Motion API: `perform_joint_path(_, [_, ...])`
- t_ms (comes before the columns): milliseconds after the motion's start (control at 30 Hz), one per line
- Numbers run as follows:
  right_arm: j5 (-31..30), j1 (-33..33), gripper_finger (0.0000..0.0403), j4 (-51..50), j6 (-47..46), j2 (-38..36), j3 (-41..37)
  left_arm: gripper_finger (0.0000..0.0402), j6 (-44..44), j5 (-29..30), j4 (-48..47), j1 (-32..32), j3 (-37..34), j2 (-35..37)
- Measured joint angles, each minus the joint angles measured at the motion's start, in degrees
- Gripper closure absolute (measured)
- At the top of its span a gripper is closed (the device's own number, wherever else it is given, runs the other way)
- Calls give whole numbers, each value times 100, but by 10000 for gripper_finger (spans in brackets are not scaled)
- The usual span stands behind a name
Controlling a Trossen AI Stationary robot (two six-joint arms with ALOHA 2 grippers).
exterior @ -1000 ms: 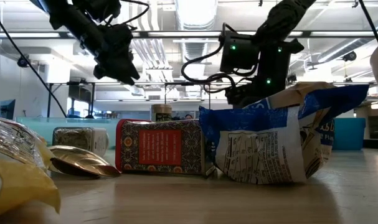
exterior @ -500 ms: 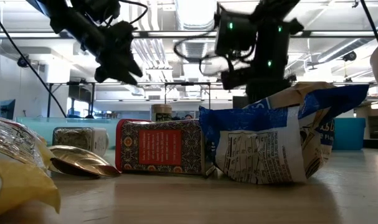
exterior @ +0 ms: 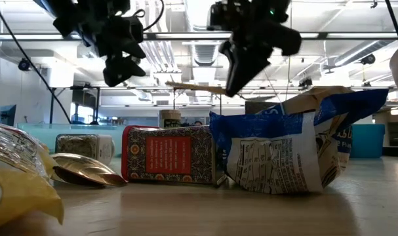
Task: Pick & Place Food Item
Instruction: Put the yellow spoon into the green bin
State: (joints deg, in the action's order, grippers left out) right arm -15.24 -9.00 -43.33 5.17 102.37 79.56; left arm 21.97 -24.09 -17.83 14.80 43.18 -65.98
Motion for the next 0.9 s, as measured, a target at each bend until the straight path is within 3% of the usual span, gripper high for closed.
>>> perform_joint_path(300, [-193,0,378,29,266,0,160,210,258,-42,-19,-296,546,-935])
perform_joint_path(667, [-293,0,378,69,277,0,159,210,251,-749,-13,-476,1244,-2091])
perform_joint_path(900, [-293,0,378,178,280,0,156,210,248,-764,-7,-571,1607,-2430])
